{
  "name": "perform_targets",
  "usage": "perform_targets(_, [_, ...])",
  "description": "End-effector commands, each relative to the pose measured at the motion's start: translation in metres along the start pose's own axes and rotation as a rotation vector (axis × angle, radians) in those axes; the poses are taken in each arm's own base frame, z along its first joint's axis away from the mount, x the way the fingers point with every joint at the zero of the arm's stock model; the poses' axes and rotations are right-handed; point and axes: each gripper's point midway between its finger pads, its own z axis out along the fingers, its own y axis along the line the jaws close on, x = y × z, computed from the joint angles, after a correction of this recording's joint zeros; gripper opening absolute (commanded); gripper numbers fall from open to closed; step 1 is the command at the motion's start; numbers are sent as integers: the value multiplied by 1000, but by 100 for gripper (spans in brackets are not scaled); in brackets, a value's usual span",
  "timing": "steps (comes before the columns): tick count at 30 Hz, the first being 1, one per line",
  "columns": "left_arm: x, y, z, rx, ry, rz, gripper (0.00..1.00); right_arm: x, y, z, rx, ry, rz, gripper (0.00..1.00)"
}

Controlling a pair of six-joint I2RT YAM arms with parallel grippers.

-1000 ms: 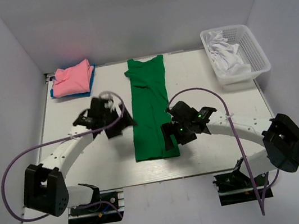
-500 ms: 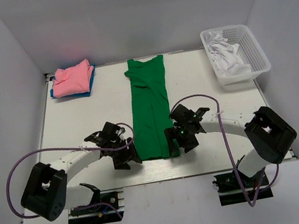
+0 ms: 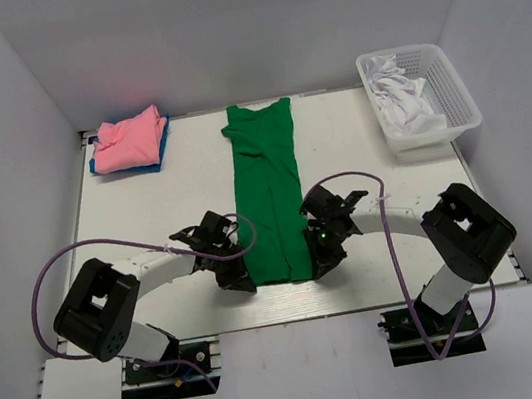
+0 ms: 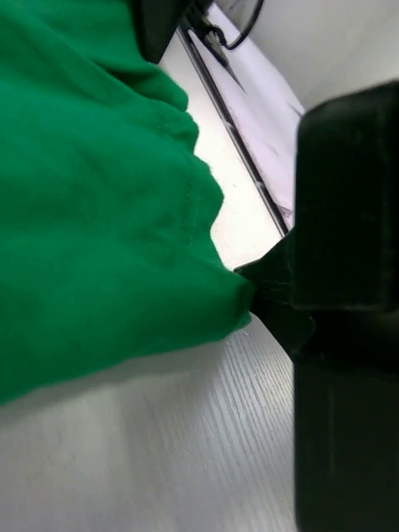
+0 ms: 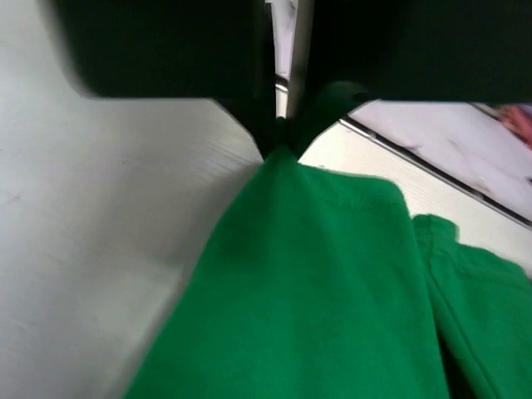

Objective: Fold and stack the t-shirts
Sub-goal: Grab the bottom of the folded rectangular tshirt with both arms, then fold the folded rectangular tshirt in 1/3 of the way

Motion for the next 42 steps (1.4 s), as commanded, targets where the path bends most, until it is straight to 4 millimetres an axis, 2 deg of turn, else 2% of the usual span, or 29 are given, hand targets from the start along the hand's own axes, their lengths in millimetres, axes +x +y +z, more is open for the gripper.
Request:
perform_targets(1, [-19,13,-1,-104,-93,34,0,-9,7,0,-28,-8,-23,0])
perform_targets(6, [-44,-6,-12,-111,-140,78,0,-37,18,-12,-14,-78,-72,0])
perform_targets(7, [-56,-18,-20,-96,-171,88,0,-46,23,-18,-18,-105,-90,0])
perform_targets(8, [-60,-24,-24,-89,-181,92,0,-47,22,-20,-8,-102,-86,0])
perform_targets(9, [-65,-29,-32,-90,-203,107,0,-57,25,-26,4,-136,-94,0])
perform_targets(10, [-78,-42,-41,-74,-254,120,0,-65,30,-32,3,-164,-103,0])
perform_targets(11, [-84,-48,-48,-65,-281,127,0,-68,25,-35,32,-169,-92,0])
perform_targets(12, [-96,-55,-57,-64,-332,134,0,-85,31,-47,43,-227,-94,0])
perform_targets(14, [-108,-59,-68,-59,-377,135,0,-94,20,-52,96,-229,-52,0])
perform_targets(15, [-114,-62,-72,-65,-402,136,0,-106,26,-61,96,-264,-58,0])
perform_targets(16, [-127,-67,-72,-70,-430,138,0,-122,23,-70,125,-315,-50,0])
perform_targets(17, [-140,-65,-75,-112,-475,130,0,-128,18,-67,142,-313,-42,0])
perform_targets(18, [-152,-77,-84,-110,-502,131,0,-143,19,-77,141,-347,-33,0])
perform_targets(19, [-162,-78,-87,-125,-515,121,0,-158,23,-87,147,-383,-35,0])
perform_targets(20, [-177,-67,-83,-212,-538,101,0,-166,21,-86,167,-366,-19,0])
perform_targets(21, [-196,-81,-98,-218,-597,89,0,-175,13,-91,186,-378,-10,0])
perform_targets(22, [-203,-80,-101,-251,-614,66,0,-195,15,-102,215,-426,-19,0])
perform_targets(25, [-239,-80,-111,-288,-710,23,0,-214,-5,-101,272,-424,13,0])
perform_targets(26, [-248,-81,-112,-281,-724,15,0,-232,1,-117,253,-469,16,0])
perform_targets(27, [-260,-86,-119,-270,-748,5,0,-237,-3,-108,260,-449,17,0])
perform_targets(28, [-265,-84,-108,-283,-733,3,0,-249,-5,-118,260,-476,18,0])
perform_targets(29, [-275,-89,-113,-270,-745,9,0,-252,-2,-123,252,-472,15,0])
perform_targets(30, [-279,-90,-110,-272,-743,9,0,-265,-4,-118,249,-483,8,0])
perform_targets(32, [-290,-93,-101,-254,-726,23,0,-275,-4,-122,229,-494,-5,0])
perform_targets(37, [-310,-101,-95,-189,-743,58,0,-290,-5,-102,168,-471,-29,0])
perform_targets(42, [-325,-97,-87,-178,-752,70,0,-305,-5,-97,139,-488,-32,0])
